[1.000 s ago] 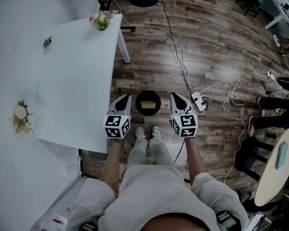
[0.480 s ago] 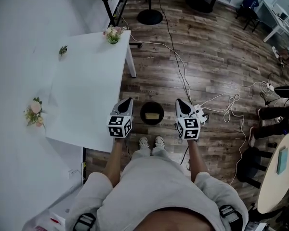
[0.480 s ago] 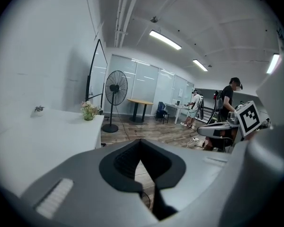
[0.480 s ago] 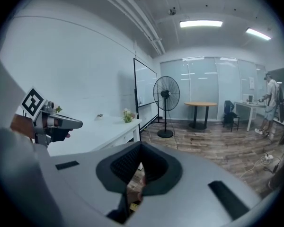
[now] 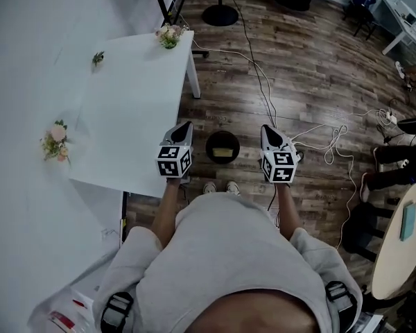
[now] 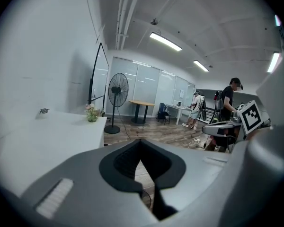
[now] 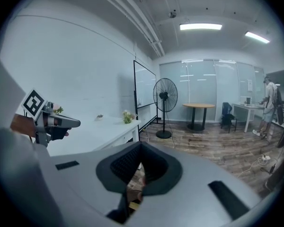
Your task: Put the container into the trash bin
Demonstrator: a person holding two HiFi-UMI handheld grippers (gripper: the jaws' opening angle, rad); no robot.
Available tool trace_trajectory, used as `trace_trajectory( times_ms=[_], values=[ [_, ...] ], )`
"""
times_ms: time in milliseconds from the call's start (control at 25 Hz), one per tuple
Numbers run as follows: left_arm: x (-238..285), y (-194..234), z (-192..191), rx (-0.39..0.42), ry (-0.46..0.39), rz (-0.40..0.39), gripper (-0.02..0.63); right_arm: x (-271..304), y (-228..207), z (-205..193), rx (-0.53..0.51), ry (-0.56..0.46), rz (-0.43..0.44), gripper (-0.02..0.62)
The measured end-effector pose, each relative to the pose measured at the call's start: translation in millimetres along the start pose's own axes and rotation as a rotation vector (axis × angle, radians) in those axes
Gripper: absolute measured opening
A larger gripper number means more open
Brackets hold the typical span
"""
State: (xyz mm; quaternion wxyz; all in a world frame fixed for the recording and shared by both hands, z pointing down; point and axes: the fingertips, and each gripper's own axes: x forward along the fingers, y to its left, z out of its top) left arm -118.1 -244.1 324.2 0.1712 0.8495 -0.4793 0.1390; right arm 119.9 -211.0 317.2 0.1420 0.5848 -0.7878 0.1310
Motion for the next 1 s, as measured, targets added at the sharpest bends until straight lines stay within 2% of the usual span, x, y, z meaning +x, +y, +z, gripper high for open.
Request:
trace_trajectory(
  times_ms=[600,1000],
  values=[
    [-2.3,4.1,-7.7,-0.031,0.0,0.001,0.009,0.6,5.1,-4.4,-0.006,0.01,-0.005,0.014],
    [2.6,8.5,-9.1,-0.025,0.009,-0.013,0.009,6.1,7.6,-9.3,0.013,0.02,-0.009,0.014]
  ],
)
